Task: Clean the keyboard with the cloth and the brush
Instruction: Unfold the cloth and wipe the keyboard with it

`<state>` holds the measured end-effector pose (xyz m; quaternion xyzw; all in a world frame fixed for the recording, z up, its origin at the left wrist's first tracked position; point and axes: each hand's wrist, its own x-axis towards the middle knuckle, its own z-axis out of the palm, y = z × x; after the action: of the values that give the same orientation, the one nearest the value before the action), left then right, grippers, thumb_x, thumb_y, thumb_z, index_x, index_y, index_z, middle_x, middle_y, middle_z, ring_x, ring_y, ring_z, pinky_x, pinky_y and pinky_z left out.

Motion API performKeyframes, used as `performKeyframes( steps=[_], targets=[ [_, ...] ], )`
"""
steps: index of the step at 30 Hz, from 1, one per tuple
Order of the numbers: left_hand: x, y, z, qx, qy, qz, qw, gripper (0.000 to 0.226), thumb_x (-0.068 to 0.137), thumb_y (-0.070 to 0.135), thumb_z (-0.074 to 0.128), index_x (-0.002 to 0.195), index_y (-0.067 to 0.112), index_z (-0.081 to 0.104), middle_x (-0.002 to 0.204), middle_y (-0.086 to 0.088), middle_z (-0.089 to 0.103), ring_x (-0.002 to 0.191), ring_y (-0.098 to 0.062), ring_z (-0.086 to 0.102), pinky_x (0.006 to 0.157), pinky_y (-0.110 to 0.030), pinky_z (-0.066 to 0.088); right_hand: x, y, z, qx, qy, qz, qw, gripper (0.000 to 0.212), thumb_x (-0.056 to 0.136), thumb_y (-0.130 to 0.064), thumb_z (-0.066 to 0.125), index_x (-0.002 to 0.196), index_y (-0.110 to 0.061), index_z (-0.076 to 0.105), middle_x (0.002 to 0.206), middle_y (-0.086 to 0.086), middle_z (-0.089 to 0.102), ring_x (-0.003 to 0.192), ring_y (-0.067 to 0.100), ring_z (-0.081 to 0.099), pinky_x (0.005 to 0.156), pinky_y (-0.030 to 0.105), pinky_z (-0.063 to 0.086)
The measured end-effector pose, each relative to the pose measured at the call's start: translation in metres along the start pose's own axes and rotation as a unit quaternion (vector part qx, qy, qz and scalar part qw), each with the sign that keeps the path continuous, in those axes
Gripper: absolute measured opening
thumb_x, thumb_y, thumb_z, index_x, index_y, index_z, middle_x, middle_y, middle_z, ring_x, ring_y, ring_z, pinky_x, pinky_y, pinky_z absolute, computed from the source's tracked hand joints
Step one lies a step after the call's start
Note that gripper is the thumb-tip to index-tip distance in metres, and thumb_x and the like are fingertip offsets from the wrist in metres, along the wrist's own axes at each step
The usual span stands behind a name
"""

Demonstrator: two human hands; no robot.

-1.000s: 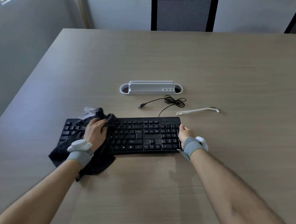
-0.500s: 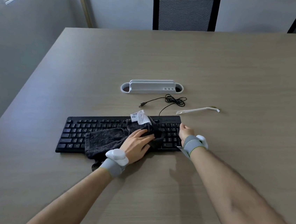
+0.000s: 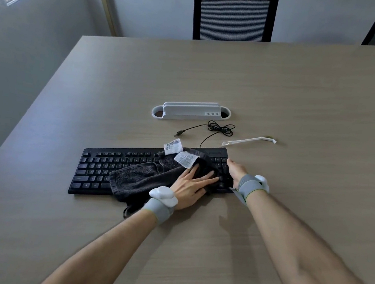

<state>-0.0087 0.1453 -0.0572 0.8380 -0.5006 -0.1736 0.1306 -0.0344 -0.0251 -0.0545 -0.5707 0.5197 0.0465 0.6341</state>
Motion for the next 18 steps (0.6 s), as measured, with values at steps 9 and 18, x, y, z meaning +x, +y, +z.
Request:
performKeyframes(
  steps=[9, 18],
  targets=[
    [0.033, 0.016, 0.002, 0.041, 0.011, 0.012, 0.999, 0.053, 0.092, 0.028, 0.027, 0.144, 0.029, 0.025, 0.155, 0.006, 0.022, 0.146, -0.027, 0.009, 0.120, -0.036, 0.007, 0.038, 0.012, -0.005, 0.013, -0.067, 0.031, 0.997, 0.036, 0.098, -0.039, 0.038, 0.107, -0.011, 0.060, 0.095, 0.012, 0.062, 0.078, 0.025, 0.059, 0.053, 0.027, 0.052],
    [-0.016, -0.065, -0.044, 0.044, 0.152, -0.221, 0.962, 0.044, 0.073, 0.007, 0.034, 0.094, -0.006, 0.071, 0.106, -0.021, 0.070, 0.104, -0.036, 0.066, 0.082, -0.039, 0.057, -0.010, -0.006, 0.002, -0.027, 0.018, -0.005, 0.999, 0.045, 0.102, -0.029, 0.034, 0.141, -0.007, 0.040, 0.148, 0.007, 0.039, 0.136, 0.026, 0.037, 0.110, 0.032, 0.030]
  ],
)
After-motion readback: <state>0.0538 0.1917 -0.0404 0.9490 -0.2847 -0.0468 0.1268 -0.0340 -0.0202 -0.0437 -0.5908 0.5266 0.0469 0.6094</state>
